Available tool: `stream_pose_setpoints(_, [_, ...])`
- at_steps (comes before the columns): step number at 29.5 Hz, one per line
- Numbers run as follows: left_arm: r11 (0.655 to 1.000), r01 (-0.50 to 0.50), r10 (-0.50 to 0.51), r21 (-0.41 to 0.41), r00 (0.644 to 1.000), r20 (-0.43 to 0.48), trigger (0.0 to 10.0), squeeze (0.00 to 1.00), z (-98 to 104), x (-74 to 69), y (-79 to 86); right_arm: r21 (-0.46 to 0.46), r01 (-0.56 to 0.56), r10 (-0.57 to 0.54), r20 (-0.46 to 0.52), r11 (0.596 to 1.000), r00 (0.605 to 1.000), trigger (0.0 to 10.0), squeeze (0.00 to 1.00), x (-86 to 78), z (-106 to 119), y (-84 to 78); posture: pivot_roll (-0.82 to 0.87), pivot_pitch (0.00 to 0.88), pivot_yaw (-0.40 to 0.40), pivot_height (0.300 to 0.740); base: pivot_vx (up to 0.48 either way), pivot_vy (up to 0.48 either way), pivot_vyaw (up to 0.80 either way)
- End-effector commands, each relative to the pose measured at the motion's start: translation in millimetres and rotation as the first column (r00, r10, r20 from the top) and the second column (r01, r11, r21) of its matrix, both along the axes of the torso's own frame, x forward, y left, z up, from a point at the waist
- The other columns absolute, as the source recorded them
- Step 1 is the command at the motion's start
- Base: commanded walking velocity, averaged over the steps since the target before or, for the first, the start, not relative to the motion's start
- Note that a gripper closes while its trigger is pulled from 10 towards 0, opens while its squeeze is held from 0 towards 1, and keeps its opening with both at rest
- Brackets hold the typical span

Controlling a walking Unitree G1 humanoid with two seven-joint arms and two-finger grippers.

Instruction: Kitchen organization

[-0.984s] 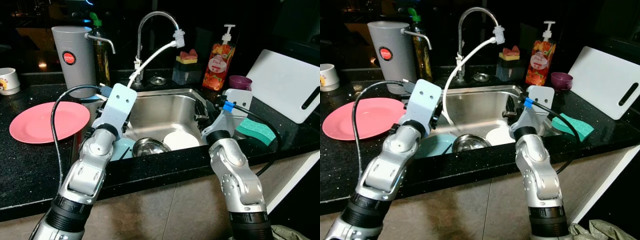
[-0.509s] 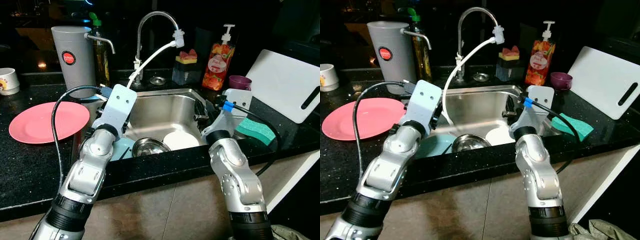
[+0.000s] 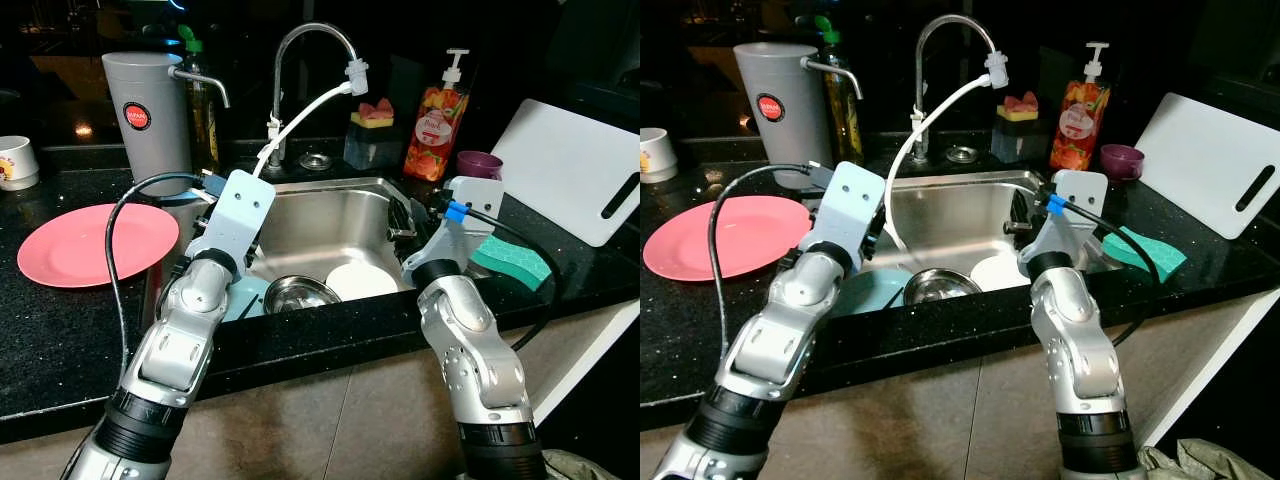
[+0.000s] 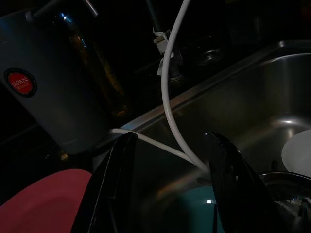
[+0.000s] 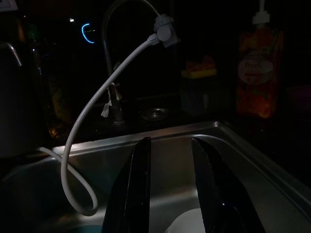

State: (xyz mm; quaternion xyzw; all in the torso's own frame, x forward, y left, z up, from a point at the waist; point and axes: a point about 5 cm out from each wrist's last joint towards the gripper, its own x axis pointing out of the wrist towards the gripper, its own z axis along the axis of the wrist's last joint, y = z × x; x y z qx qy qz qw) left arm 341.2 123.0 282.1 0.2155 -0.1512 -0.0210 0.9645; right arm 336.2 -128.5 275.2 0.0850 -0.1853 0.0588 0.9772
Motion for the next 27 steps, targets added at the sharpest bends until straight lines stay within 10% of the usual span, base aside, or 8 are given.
stream_pose_setpoints(1, [1.0, 0.006, -0.006, 0.006, 1.0, 0.006, 10.0, 0.0, 1.5, 0.6, -1.8, -0.014, 0.008, -0.008, 0.017, 1.0, 1.0, 10.0, 0.0, -0.3, 2.7, -0.2, 0.06, 0.067, -0.071, 0.74, 0.0, 0.0, 0.0])
stream_pose_setpoints(27, [1.0, 0.015, -0.015, 0.01, 1.0, 0.003, 10.0, 0.0, 1.2, 1.2, -3.2, -0.006, 0.019, -0.019, 0.015, 1.0, 1.0, 10.0, 0.0, 0.5, 2.7, -3.2, 0.06, 0.074, -0.073, 0.74, 0.0, 0.0, 0.0])
